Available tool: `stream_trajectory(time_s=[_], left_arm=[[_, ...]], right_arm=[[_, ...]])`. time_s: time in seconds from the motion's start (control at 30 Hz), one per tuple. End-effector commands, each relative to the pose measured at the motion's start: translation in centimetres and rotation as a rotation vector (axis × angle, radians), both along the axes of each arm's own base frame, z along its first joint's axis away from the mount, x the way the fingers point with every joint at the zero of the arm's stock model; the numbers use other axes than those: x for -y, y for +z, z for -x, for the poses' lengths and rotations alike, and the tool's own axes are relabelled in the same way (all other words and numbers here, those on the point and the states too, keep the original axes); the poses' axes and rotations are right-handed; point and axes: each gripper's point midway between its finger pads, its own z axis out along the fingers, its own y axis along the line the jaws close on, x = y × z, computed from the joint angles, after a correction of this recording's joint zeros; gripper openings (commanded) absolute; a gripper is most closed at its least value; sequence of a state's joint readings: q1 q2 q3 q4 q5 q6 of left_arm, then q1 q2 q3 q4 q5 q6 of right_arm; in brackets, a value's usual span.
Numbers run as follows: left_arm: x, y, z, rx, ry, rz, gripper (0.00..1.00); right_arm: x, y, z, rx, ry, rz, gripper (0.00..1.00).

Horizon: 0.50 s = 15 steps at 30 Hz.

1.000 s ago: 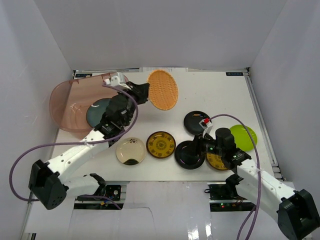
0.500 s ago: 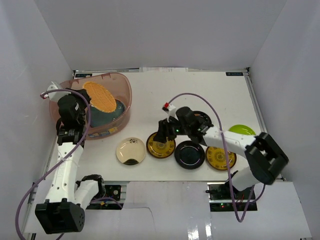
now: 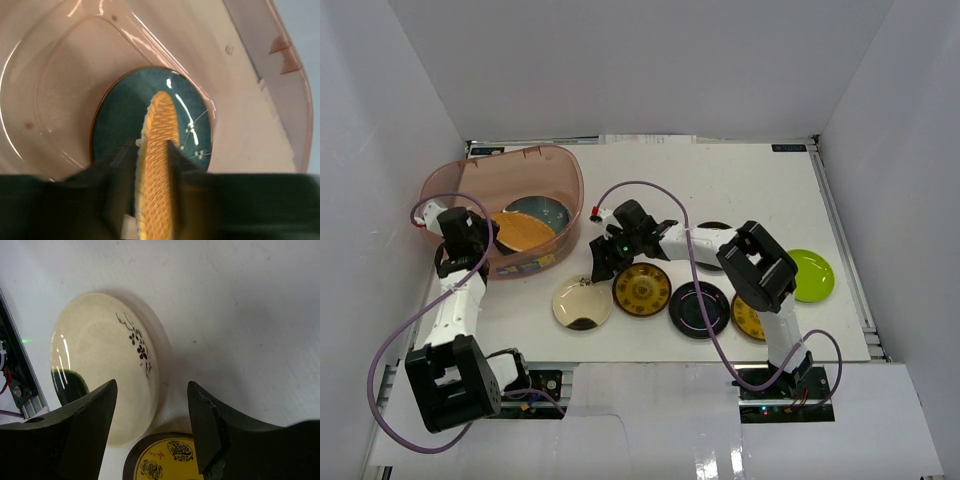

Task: Place the plates into the plastic bin on the countertop

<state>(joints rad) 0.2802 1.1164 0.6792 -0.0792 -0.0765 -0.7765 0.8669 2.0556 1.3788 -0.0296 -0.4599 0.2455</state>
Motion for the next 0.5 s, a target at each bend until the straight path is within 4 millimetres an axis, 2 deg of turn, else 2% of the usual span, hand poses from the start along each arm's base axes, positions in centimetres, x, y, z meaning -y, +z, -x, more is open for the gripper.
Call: stream_trajectory(time_s=[0.0, 0.03, 0.1, 0.2, 0.23, 0.33, 0.37, 0.43, 0.47], left_arm=[[0.8, 2.0, -0.9, 0.085, -0.039, 0.028, 0.5], [0.8, 1.8, -0.8, 0.076, -0.037, 0.038, 0.66], [0.9, 1.5, -0.7, 0.067, -0.041, 0.051, 0.77], [2.2, 1.5, -0.5, 0.074, -0.099, 0.081, 0.95], [2.4, 1.6, -0.5, 0.077, -0.114, 0.085, 0.98], [3.8, 4.1, -0.6, 0.132, -0.207, 0.073, 0.98], [4.5, 4.9, -0.5, 0.155, -0.245, 0.073, 0.98], [7.1, 8.0, 0.3, 0.238, -0.391, 0.075, 0.98], [8.1, 9.0, 0.8, 0.266, -0.45, 0.071, 0.98]], right_arm=[[-0.7, -0.5, 0.9, -0.033, 0.053, -0.002, 0.64], [-0.8, -0.7, 1.0, -0.043, 0.055, -0.002, 0.63], [-1.1, -1.4, 1.5, -0.06, 0.066, 0.005, 0.61], [-1.5, -2.3, 2.9, -0.087, 0.094, 0.01, 0.57], [-1.7, -2.3, 3.3, -0.096, 0.1, 0.004, 0.55], [-2.1, -2.5, 3.3, -0.108, 0.082, -0.02, 0.43], [-2.1, -2.6, 2.8, -0.098, 0.059, -0.015, 0.32], [-2.3, -2.1, 2.3, -0.094, 0.034, -0.028, 0.22], [-2.5, -1.0, 2.0, -0.073, 0.02, -0.047, 0.17]])
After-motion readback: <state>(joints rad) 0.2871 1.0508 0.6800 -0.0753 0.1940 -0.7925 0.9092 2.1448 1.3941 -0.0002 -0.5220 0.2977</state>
